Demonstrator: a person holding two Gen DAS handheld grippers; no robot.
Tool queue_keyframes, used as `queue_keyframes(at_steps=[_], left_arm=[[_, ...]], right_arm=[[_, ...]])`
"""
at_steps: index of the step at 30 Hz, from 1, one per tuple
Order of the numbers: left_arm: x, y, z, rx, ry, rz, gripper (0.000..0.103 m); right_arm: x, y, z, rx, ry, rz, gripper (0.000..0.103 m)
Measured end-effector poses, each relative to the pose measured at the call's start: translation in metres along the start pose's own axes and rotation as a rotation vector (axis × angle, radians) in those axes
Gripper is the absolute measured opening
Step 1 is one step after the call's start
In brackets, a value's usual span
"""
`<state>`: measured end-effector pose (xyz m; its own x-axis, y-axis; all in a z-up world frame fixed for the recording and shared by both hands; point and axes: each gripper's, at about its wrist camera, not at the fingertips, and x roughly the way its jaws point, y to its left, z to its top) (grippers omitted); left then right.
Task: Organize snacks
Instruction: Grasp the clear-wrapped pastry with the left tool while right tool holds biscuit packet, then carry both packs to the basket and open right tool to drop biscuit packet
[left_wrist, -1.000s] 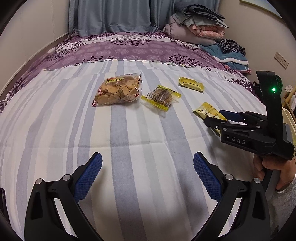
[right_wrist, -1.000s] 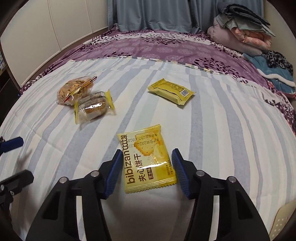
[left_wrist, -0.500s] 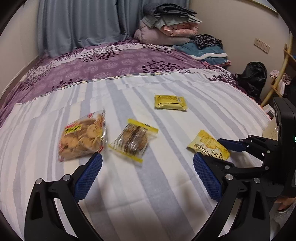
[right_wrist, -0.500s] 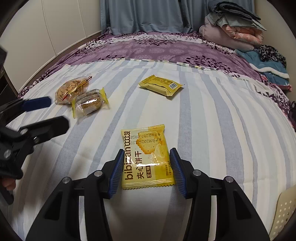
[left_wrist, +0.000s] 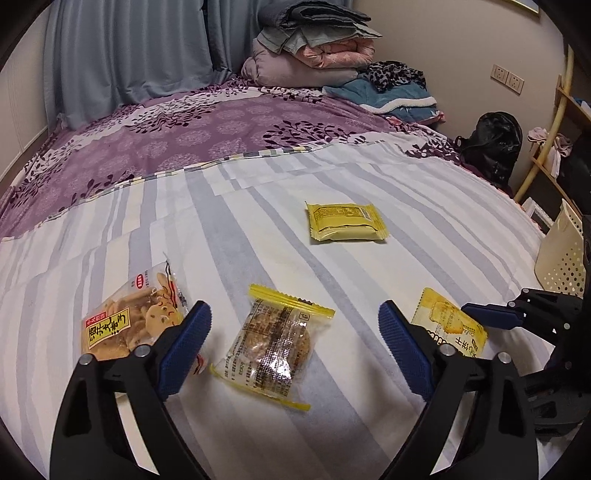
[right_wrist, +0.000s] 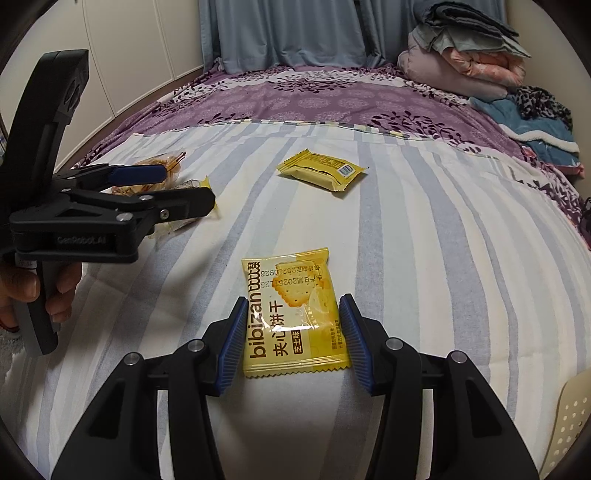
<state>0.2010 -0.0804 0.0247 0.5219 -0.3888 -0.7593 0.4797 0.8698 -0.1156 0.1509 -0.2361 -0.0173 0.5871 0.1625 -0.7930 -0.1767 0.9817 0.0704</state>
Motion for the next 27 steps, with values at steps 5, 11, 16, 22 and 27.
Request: queue_keyframes(at_steps=[5,11,16,22,27], left_arm=[[0.013,0.004,-0.003,-0.002,0.049,-0.015,0.069],[0.017,0.004,-0.009,0.002,0.06,-0.003,0.059],[0.014,0.01,-0.01,-0.028,0.056,0.016,0.045],[0.006,0.01,-0.013,-0.062,0.061,0.031,0.041],[-0.008,0.002,-0.019,-0.067,0.053,0.032,0.041]], right_arm=[[0.0,0.001,-0.001,-0.002,-0.001,-0.003,0.051],[0.0,0.003,-0.001,-0.009,0.0,-0.012,0.051],[0.0,0.004,-0.001,-0.011,-0.001,-0.013,0.051],[0.0,0.004,-0.001,-0.009,-0.001,-0.012,0.051],[-0.001,0.001,0.0,0.008,-0.003,-0.006,0.05]])
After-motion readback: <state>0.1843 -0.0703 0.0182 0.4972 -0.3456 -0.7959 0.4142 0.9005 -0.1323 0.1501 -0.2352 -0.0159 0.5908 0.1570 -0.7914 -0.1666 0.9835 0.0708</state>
